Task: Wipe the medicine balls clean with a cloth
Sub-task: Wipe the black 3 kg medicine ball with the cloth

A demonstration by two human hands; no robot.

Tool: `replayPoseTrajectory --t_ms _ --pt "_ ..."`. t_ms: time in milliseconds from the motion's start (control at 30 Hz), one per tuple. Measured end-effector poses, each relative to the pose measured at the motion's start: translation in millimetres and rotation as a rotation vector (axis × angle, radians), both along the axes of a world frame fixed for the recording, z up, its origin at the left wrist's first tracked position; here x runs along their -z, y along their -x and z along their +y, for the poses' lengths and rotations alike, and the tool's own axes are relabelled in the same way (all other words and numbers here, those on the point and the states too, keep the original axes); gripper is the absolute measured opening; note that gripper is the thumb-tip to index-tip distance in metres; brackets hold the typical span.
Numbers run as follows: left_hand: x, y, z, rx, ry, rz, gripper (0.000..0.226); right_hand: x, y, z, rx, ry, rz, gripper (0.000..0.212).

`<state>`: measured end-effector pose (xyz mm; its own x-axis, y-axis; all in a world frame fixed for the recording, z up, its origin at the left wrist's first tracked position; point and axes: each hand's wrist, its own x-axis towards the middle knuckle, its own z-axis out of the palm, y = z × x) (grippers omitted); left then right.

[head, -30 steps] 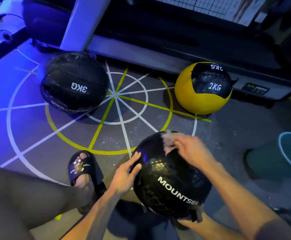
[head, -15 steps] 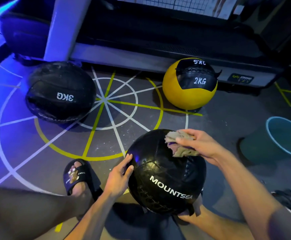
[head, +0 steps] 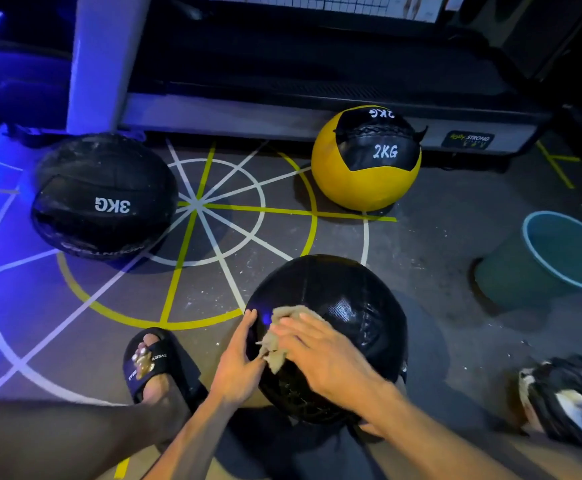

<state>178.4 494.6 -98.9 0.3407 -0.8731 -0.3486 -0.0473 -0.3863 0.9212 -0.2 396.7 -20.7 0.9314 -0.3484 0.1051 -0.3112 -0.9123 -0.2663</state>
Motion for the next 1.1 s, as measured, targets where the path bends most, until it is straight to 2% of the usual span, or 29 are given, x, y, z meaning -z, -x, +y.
replayPoseTrajectory --t_ms 67,133,200,233,300,367,433,500,567,633,667,700,733,833,867,900,933,1033,1100 --pt "-1 0 2 -0.045 0.006 0.032 0.091 -7 19 -28 0.116 -0.089 -0.008 0.035" --pt "-2 1 -1 -0.08 -0.001 0.063 0.097 -16 40 -58 0.428 -0.192 -0.031 0.032" --pt "-6 3 -3 -0.085 0.007 0.056 0.098 -20 48 -67 0.767 -0.276 -0.184 0.022" --pt "-6 3 -4 -0.087 0.015 0.041 0.102 -21 41 -61 0.803 -0.268 -0.281 0.016" --pt "-10 2 -6 -0.096 0.018 0.009 0.112 -22 16 -30 0.605 -0.269 -0.376 0.017" --pt "-9 0 -5 -0.109 0.024 -0.008 0.114 -10 8 1 0.283 -0.199 -0.268 0.027" --pt "-7 1 -3 -0.089 0.027 -0.003 0.109 3 22 5 0.161 -0.025 -0.14 0.038" --pt "-8 1 -3 -0.079 0.02 0.033 0.102 4 42 -21 0.331 -0.075 -0.136 0.04" --pt "-11 1 -5 -0.081 0.013 0.041 0.105 -3 58 -45 0.597 -0.215 -0.18 0.03" --pt "-13 1 -6 -0.081 0.013 0.03 0.108 -5 65 -56 0.918 -0.319 -0.308 0.016" --pt "-16 2 -6 -0.079 0.01 0.028 0.107 -8 60 -52 1.012 -0.338 -0.372 0.014" --pt "-18 3 -6 -0.08 0.006 0.025 0.104 -8 51 -40 1.012 -0.315 -0.416 0.014" --pt "-19 3 -6 -0.085 0.01 0.029 0.098 -14 40 -23 0.912 -0.309 -0.444 0.015" --pt "-18 1 -7 -0.099 0.001 0.007 0.082 -21 28 28 0.405 -0.444 -0.288 0.026" --pt "-17 0 -9 -0.094 -0.005 0.017 0.078 -22 36 34 0.264 -0.431 -0.244 0.028" --pt "-18 0 -10 -0.092 -0.004 0.035 0.076 -22 47 32 0.223 -0.415 -0.267 0.029" --pt "-21 1 -12 -0.089 -0.002 0.044 0.075 -27 57 24 0.324 -0.417 -0.327 0.031" --pt "-24 1 -14 -0.077 0.006 0.03 0.082 -44 75 -23 0.989 -0.393 -0.504 0.02" --pt "-29 0 -16 -0.072 0.013 0.02 0.081 -45 92 -56 1.185 -0.297 -0.558 0.009"
